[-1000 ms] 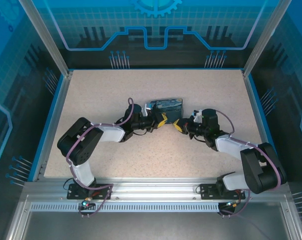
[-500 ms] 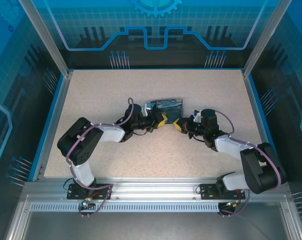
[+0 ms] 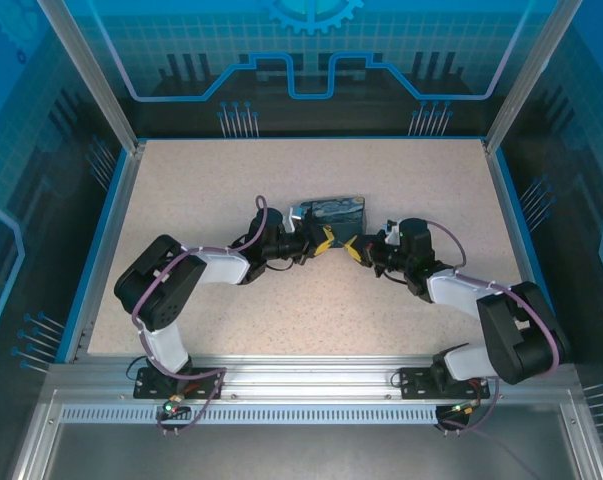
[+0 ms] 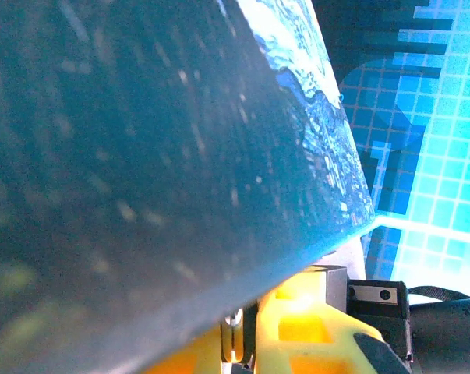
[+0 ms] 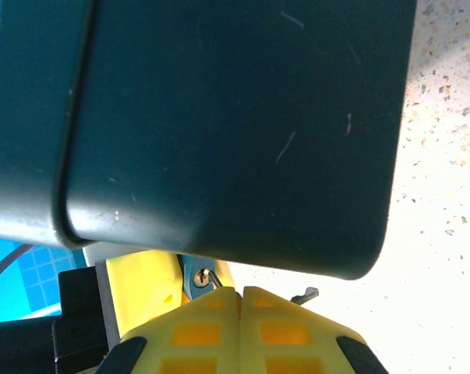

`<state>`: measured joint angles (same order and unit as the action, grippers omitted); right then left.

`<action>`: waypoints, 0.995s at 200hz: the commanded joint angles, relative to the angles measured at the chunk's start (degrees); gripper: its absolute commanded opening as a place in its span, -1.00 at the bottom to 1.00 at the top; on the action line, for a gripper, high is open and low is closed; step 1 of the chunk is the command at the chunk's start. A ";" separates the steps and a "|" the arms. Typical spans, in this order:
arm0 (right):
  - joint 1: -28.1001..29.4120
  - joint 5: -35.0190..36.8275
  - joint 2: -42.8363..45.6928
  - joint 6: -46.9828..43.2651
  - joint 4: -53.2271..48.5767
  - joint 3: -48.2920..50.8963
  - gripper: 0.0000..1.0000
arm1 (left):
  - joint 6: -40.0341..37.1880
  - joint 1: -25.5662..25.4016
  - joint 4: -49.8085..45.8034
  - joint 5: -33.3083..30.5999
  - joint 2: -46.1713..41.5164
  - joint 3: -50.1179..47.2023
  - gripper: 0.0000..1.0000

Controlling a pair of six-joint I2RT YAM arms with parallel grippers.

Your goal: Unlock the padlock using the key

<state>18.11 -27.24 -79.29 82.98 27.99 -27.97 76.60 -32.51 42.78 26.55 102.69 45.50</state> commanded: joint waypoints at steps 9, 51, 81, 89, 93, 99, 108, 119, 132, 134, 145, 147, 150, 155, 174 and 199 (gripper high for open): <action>1.04 0.70 -0.85 0.61 1.63 0.15 -1.00 | 0.96 -0.44 4.32 -0.18 -0.33 1.00 -1.00; 1.32 0.80 -1.35 0.78 1.92 -0.24 -1.00 | 0.92 -0.52 4.37 -0.19 -0.16 1.12 -1.00; 1.40 0.88 -1.55 0.78 1.98 -0.40 -1.00 | 1.06 -0.59 4.72 -0.17 0.07 1.14 -1.00; 1.40 0.96 -1.56 0.78 2.03 -0.43 -1.00 | 1.16 -0.60 4.90 -0.26 0.18 1.11 -1.00; 1.48 0.98 -1.59 0.80 2.00 -0.49 -1.00 | 1.18 -0.61 4.94 -0.23 0.19 1.10 -1.00; 1.45 1.02 -1.62 0.85 2.14 -0.54 -1.00 | 1.10 -0.64 4.93 -0.23 0.17 1.09 -1.00; 1.48 0.97 -1.67 0.87 2.29 -0.60 -1.00 | 1.11 -0.70 4.78 -0.25 0.24 1.26 -1.00; 1.58 1.05 -1.67 0.98 2.34 -0.60 -1.00 | 1.12 -0.69 4.86 -0.22 0.34 1.32 -1.00; 1.69 1.05 -1.66 0.88 2.36 -0.81 -1.00 | 1.10 -0.74 4.88 -0.20 0.40 1.39 -1.00; 1.67 1.10 -1.66 0.91 2.34 -0.78 -1.00 | 1.12 -0.83 4.92 -0.21 0.47 1.40 -1.00; 1.67 1.05 -1.67 0.96 2.43 -0.84 -1.00 | 1.10 -0.86 4.86 -0.18 0.51 1.43 -1.00; 1.67 1.05 -1.69 0.96 2.42 -0.86 -1.00 | 1.14 -0.83 4.92 -0.25 0.60 1.44 -1.00; 1.67 1.05 -1.66 0.96 2.35 -0.86 -1.00 | 1.10 -0.88 4.88 -0.21 0.66 1.42 -1.00; 1.67 1.05 -1.66 1.01 2.41 -0.88 -1.00 | 1.10 -0.89 4.90 -0.28 0.60 1.36 -1.00; 1.66 1.05 -1.31 0.90 2.10 -0.69 -1.00 | 1.10 -0.89 5.03 -0.36 0.69 1.26 -1.00; 1.47 1.21 0.03 0.22 0.56 -0.40 -1.00 | 1.01 -0.86 5.00 -0.52 0.70 1.13 -1.00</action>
<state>19.09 -26.94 -80.42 83.61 28.80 -27.97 76.62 -32.95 44.45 26.35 103.13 45.52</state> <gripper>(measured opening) 0.051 0.121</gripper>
